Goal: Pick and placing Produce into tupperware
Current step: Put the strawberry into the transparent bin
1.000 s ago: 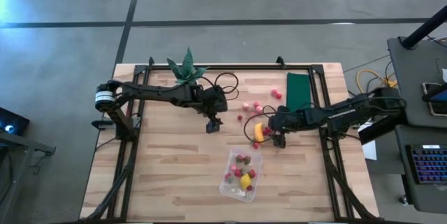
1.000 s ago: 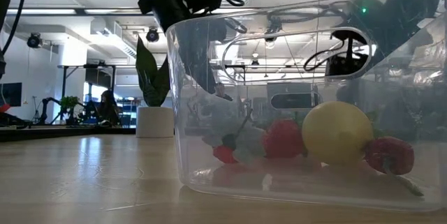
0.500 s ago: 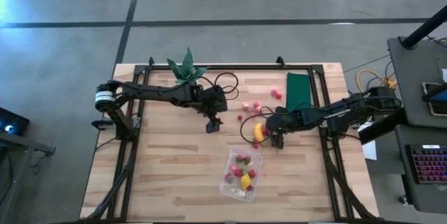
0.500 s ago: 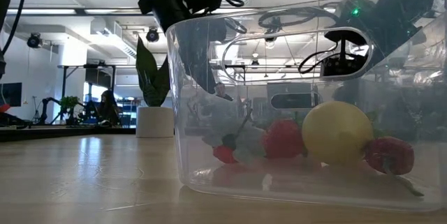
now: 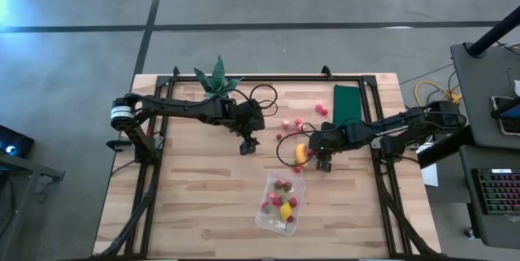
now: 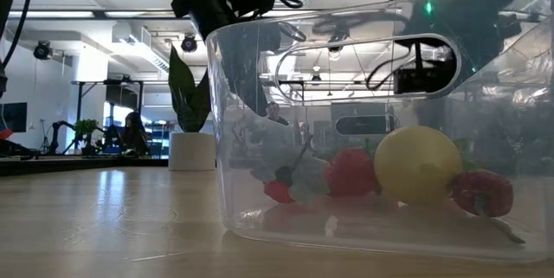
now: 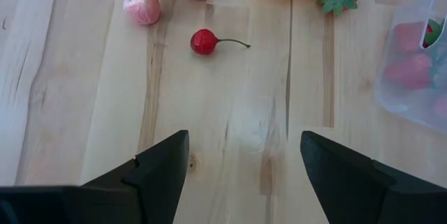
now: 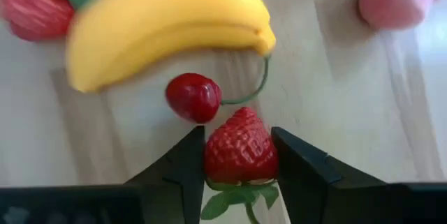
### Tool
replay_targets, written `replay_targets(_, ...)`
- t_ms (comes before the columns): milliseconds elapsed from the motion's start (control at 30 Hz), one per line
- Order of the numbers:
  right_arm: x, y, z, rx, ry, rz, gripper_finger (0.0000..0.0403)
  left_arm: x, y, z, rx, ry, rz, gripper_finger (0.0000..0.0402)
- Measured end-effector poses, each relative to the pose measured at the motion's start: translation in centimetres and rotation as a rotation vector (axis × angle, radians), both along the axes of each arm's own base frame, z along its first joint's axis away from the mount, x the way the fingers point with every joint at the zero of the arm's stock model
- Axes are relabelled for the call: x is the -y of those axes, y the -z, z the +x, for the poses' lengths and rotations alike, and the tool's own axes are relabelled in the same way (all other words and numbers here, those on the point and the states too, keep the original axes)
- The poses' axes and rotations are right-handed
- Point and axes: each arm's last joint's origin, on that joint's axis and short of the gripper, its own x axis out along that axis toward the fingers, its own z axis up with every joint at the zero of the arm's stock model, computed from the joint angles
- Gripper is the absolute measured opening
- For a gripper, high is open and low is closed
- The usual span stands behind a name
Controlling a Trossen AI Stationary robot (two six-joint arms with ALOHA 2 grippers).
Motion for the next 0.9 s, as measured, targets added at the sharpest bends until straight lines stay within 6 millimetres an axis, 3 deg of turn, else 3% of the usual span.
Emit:
replay_targets(133, -0.2, -2.0, 0.5, 0.032, 0.025, 0.071, 0.0146, 0.0, -0.1, 0.1, 0.018, 0.000, 0.003, 0.0260)
replay_targets(267, -0.8, -5.6, 1.4, 0.149, 0.084, 0.187, 0.0154, 0.0, -0.1, 0.2, 0.024, -0.001, 0.003, 0.0260)
replay_targets(433, -3.2, -10.7, 3.2, 0.317, 0.095, 0.304, 0.0147, 0.0, -0.1, 0.2, 0.026, 0.009, 0.012, 0.0260)
replay_targets(533, -5.3, -12.5, 4.6, 0.361, 0.106, 0.342, 0.0146, 0.0, -0.1, 0.2, 0.025, 0.036, 0.032, 0.0260)
replay_targets(667, -8.5, -12.7, 6.7, 0.340, 0.118, 0.373, 0.0154, 0.0, -0.1, 0.2, 0.024, 0.070, 0.058, 0.0260)
replay_targets(900, -13.8, -9.6, 10.3, 0.185, 0.150, 0.377, 0.0192, 0.0, -0.1, 0.2, 0.020, 0.084, 0.067, 0.0260)
